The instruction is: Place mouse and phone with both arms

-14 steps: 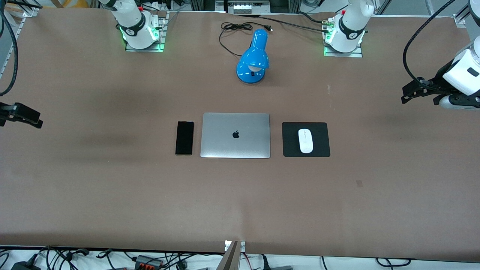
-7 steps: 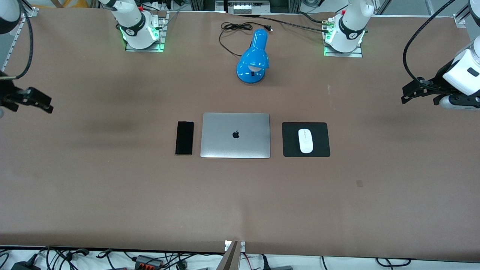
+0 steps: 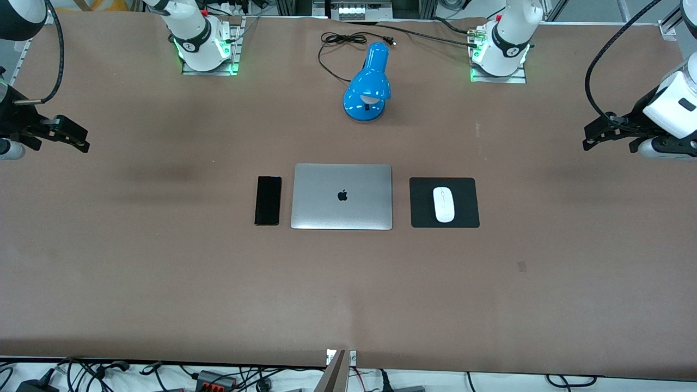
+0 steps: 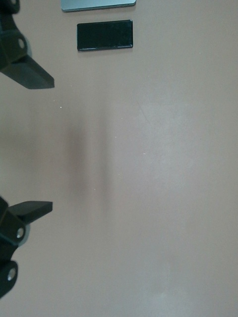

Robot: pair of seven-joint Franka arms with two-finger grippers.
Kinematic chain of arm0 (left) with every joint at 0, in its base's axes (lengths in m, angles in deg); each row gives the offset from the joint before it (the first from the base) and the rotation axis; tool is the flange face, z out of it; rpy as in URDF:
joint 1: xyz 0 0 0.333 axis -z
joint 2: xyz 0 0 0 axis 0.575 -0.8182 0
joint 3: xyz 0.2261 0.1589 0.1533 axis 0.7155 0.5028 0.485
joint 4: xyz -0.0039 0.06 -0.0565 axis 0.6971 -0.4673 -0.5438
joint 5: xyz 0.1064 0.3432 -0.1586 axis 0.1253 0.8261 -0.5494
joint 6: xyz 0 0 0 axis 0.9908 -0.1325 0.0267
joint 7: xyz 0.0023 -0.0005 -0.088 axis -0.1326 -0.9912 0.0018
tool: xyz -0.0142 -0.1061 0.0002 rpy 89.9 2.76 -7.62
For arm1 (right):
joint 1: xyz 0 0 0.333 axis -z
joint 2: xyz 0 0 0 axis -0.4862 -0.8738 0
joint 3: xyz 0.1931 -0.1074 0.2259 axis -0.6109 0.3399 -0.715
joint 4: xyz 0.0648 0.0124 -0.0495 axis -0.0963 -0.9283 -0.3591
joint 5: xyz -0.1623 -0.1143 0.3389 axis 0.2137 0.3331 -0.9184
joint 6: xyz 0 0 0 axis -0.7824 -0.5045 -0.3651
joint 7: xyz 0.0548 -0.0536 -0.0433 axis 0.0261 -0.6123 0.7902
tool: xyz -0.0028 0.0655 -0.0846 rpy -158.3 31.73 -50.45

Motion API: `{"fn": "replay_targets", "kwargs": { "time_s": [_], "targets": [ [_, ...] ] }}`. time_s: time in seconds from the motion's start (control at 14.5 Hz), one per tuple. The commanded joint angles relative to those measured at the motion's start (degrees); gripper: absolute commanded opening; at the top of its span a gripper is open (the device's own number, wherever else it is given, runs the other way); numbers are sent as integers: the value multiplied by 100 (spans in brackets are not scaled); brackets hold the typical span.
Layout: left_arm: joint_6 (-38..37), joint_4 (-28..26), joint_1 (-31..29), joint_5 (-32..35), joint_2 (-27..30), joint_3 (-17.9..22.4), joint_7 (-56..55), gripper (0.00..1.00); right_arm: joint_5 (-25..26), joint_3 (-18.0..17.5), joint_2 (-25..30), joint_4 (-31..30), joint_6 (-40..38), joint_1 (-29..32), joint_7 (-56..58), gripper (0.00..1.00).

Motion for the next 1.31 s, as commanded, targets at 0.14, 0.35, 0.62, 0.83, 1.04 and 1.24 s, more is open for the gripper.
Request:
{"fn": "replay_targets", "kwargs": {
  "time_s": [0.14, 0.35, 0.62, 0.83, 1.04, 1.24],
  "targets": [
    [-61, -12, -59, -5, 43, -44, 106, 100, -89, 71, 82, -4, 44, -51, 70, 100],
    [-53, -12, -59, 4, 43, -44, 106, 100, -80, 54, 100, 4, -26, -60, 88, 100],
    [-53, -12, -59, 4, 43, -35, 106, 100, -202, 1, 100, 31, -79, 133, 79, 100],
    [-53, -12, -68, 4, 43, -35, 106, 100, -282, -43, 108, 40, -79, 221, 88, 100],
    [-53, -12, -68, 4, 43, -44, 106, 100, -291, -78, 126, 40, -79, 204, 79, 100],
    [-53, -12, -59, 4, 43, -44, 106, 100, -413, -17, 135, 40, -97, 204, 62, 100]
  ]
}}
